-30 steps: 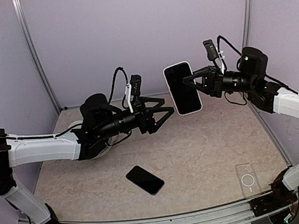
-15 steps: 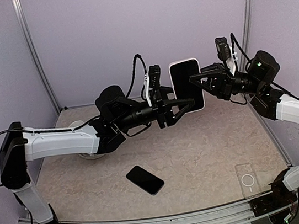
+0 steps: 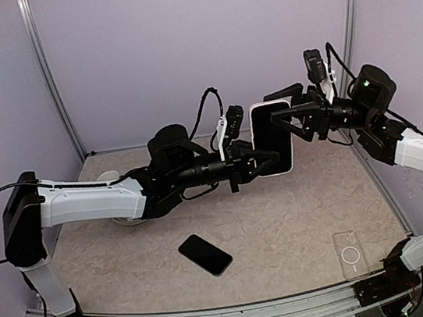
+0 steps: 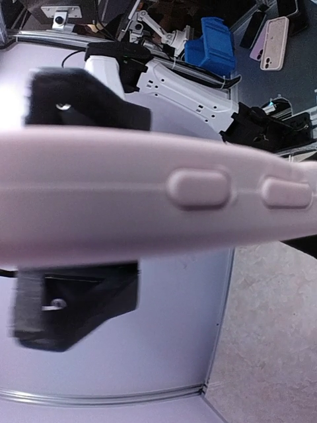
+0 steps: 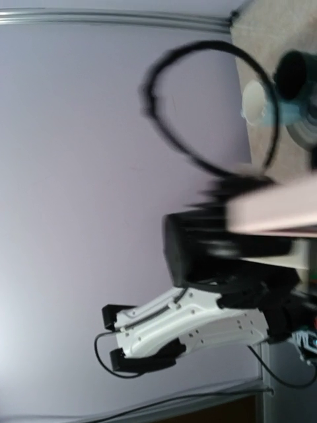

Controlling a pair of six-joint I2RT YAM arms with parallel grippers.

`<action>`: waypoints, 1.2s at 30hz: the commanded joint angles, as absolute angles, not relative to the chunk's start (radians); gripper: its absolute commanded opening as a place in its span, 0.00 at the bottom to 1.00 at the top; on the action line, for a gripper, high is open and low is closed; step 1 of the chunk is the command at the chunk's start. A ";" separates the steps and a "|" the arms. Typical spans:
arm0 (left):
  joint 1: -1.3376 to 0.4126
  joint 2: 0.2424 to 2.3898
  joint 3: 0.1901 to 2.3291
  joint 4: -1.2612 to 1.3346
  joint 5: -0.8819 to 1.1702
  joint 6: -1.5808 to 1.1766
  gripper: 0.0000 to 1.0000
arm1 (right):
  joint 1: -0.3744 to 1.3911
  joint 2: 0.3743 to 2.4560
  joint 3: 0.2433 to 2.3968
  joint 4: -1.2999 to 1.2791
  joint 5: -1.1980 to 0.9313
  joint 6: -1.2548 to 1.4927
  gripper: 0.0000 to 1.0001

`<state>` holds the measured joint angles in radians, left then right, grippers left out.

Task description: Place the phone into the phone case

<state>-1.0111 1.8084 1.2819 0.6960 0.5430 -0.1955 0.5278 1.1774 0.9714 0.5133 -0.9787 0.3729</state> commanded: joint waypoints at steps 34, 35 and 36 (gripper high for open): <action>-0.869 1.675 1.130 0.323 0.012 -0.256 0.99 | 0.245 1.589 0.865 0.250 -0.903 0.576 0.00; -0.867 1.674 1.125 0.324 0.016 -0.260 0.99 | 0.239 1.632 0.870 0.261 -0.902 0.585 0.00; -0.868 1.678 1.124 0.322 0.019 -0.265 0.99 | 0.236 1.661 0.880 0.259 -0.900 0.579 0.00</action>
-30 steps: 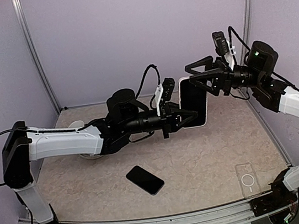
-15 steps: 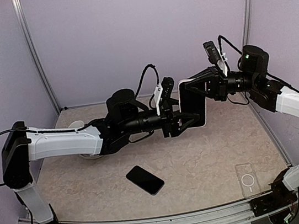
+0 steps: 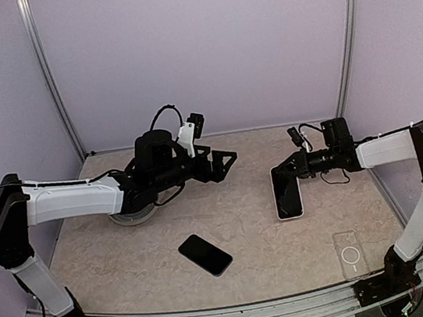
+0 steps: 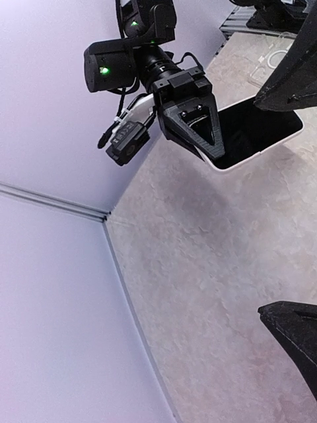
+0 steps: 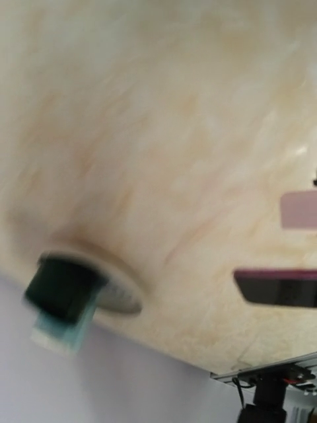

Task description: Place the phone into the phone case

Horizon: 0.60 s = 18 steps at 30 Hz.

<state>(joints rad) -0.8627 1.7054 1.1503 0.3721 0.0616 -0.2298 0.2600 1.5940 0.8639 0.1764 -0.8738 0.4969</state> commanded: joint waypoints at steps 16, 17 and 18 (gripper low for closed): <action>-0.856 1.718 1.143 0.302 0.040 -0.281 0.99 | 0.163 1.945 1.074 0.027 -0.818 0.390 0.21; -0.856 1.719 1.145 0.302 0.041 -0.281 0.99 | 0.163 1.955 1.099 -0.005 -0.790 0.369 0.25; -0.855 1.722 1.146 0.301 0.042 -0.282 0.99 | 0.163 1.966 1.121 -0.046 -0.762 0.345 0.27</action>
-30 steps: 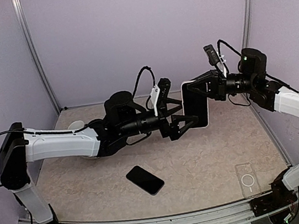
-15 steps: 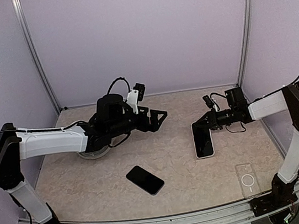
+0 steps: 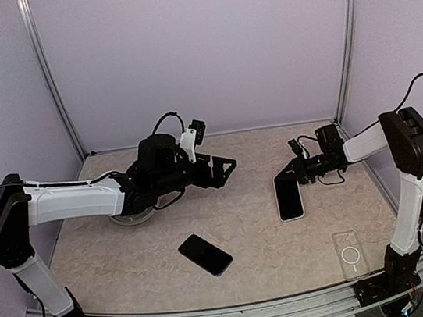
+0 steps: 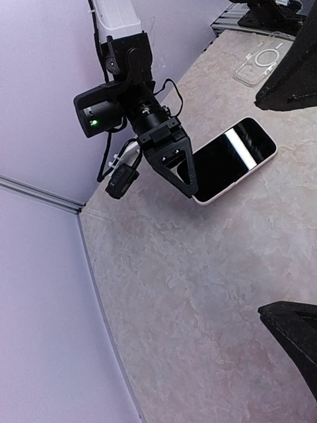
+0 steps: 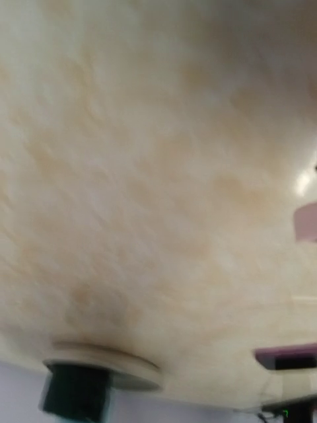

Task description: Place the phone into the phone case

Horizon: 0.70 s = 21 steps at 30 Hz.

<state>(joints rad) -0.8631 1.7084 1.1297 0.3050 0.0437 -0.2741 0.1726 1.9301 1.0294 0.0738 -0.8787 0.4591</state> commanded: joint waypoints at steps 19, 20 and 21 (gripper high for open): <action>-0.847 1.712 1.142 0.279 0.006 -0.276 0.99 | 0.290 1.809 1.344 -0.577 -0.023 0.258 0.41; -0.846 1.713 1.144 0.272 0.005 -0.276 0.99 | 0.317 1.786 1.339 -0.645 0.045 0.281 0.43; -0.845 1.713 1.144 0.267 -0.009 -0.276 0.99 | 0.342 1.763 1.322 -0.716 0.097 0.316 0.44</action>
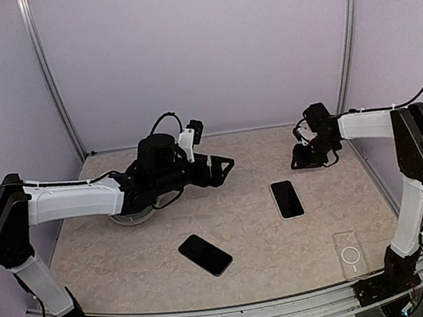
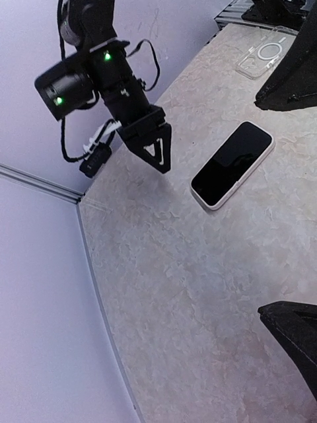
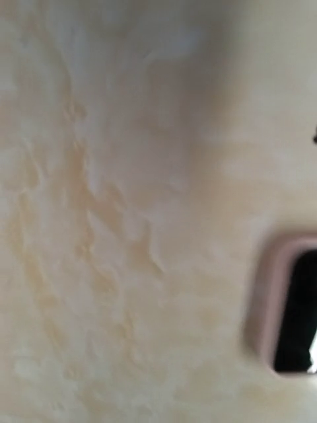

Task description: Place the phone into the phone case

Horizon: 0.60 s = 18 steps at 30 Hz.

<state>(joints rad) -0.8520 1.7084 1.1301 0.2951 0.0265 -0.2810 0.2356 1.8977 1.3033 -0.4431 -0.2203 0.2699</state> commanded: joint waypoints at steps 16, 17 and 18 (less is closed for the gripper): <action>-0.850 1.539 1.044 0.180 -0.511 -0.250 0.99 | 0.590 1.351 0.716 -0.874 -0.056 0.765 0.62; -0.851 1.517 1.030 0.185 -0.530 -0.251 0.99 | 0.602 1.342 0.699 -0.866 -0.067 0.782 0.59; -0.851 1.507 1.018 0.189 -0.549 -0.254 0.99 | 0.609 1.336 0.684 -0.861 -0.076 0.792 0.55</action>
<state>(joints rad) -0.8520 1.5822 1.0576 0.1867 -0.3775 -0.2676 0.5678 1.3727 0.7380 -0.9047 0.0124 0.6971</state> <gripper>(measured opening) 0.989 0.601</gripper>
